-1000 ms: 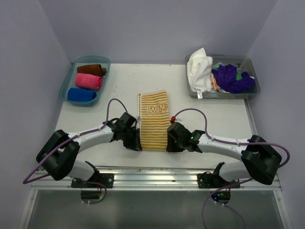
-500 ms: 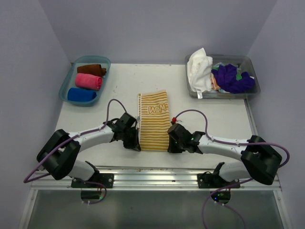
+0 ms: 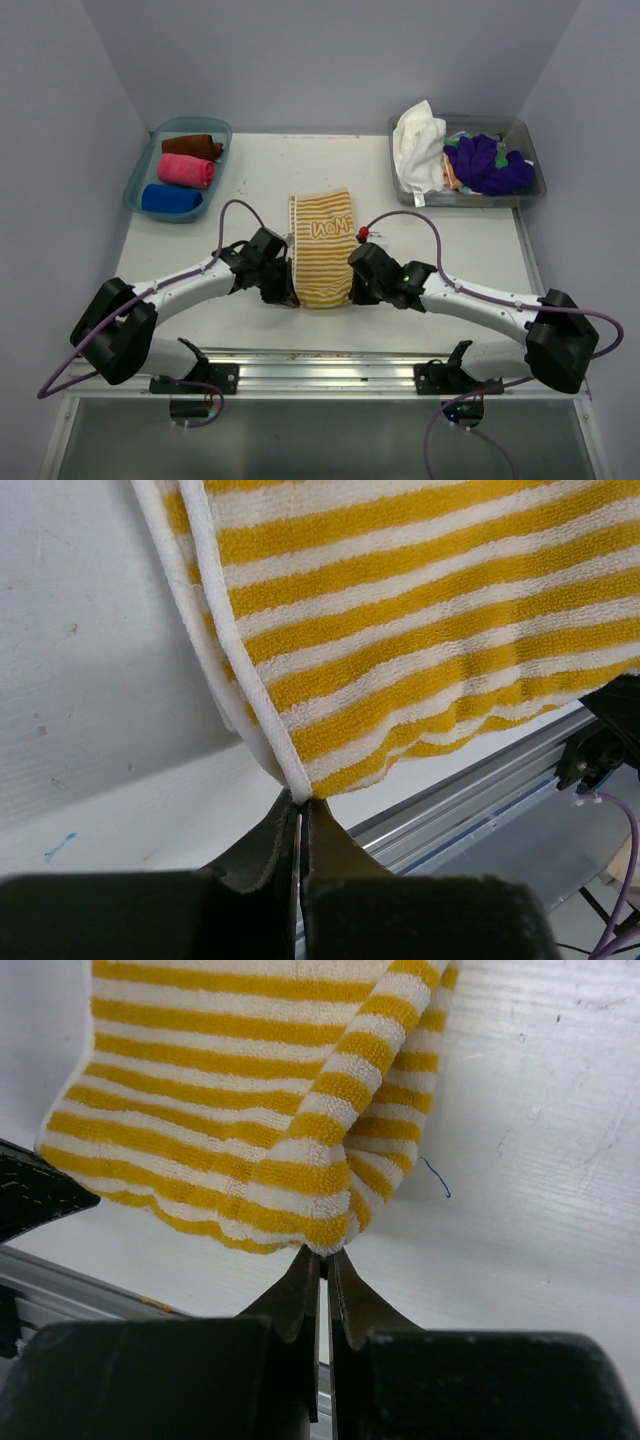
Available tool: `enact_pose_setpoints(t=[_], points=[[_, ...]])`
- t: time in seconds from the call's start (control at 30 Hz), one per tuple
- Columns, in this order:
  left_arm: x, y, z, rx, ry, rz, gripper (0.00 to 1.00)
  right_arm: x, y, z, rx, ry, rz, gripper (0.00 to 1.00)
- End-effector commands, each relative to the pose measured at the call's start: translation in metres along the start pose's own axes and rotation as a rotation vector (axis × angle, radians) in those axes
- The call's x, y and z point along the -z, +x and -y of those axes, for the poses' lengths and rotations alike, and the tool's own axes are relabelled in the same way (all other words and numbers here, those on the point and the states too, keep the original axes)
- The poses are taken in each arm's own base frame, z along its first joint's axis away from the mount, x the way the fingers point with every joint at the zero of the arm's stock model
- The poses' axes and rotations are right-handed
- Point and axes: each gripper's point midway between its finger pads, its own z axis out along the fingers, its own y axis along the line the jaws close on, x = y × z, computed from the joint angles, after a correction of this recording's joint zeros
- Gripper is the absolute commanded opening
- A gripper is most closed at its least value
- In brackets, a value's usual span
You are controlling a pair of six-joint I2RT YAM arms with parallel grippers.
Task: Roll the towels
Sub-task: Roll the towel
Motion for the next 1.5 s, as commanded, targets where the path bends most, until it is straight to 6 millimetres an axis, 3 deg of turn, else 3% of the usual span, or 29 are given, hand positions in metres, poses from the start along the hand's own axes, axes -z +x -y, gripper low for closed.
enact_pose_setpoints(t=[0.0, 0.2, 0.4, 0.8, 1.03, 1.13, 1.2, 1.27, 1.3, 1.33, 1.4, 1.47], points=[[0.018, -0.024, 0.026, 0.001, 0.04, 0.074, 0.0, 0.008, -0.026, -0.004, 0.021, 0.03, 0.068, 0.0], [0.032, -0.045, 0.039, 0.011, 0.045, 0.124, 0.0, 0.008, -0.048, 0.001, -0.001, 0.064, 0.095, 0.0], [0.032, -0.071, 0.046, 0.037, 0.059, 0.139, 0.0, -0.001, -0.065, 0.012, -0.02, 0.102, 0.082, 0.0], [0.022, -0.112, 0.021, 0.11, 0.0, 0.169, 0.0, -0.029, -0.093, 0.02, -0.015, 0.157, 0.077, 0.02], [-0.006, -0.123, 0.008, 0.122, -0.054, 0.139, 0.0, -0.058, -0.098, 0.029, -0.036, 0.208, 0.051, 0.04], [-0.012, -0.126, -0.002, 0.141, -0.101, 0.136, 0.0, -0.07, -0.096, 0.032, -0.045, 0.224, 0.036, 0.1], [-0.009, -0.125, -0.003, 0.15, -0.112, 0.144, 0.05, -0.068, -0.1, 0.032, -0.045, 0.229, 0.044, 0.17], [-0.002, -0.127, -0.006, 0.155, -0.136, 0.168, 0.2, -0.056, -0.109, 0.029, -0.043, 0.214, 0.077, 0.24], [0.004, -0.133, -0.009, 0.153, -0.166, 0.206, 0.25, -0.051, -0.109, 0.029, -0.041, 0.213, 0.085, 0.35], [0.017, -0.135, -0.005, 0.149, -0.166, 0.236, 0.38, -0.045, -0.112, 0.029, -0.042, 0.214, 0.101, 0.39], [0.032, -0.144, -0.002, 0.138, -0.18, 0.297, 0.45, -0.028, -0.118, 0.025, -0.051, 0.183, 0.142, 0.45], [0.05, -0.15, 0.017, 0.097, -0.153, 0.359, 0.47, -0.018, -0.121, 0.022, -0.058, 0.162, 0.163, 0.46]])
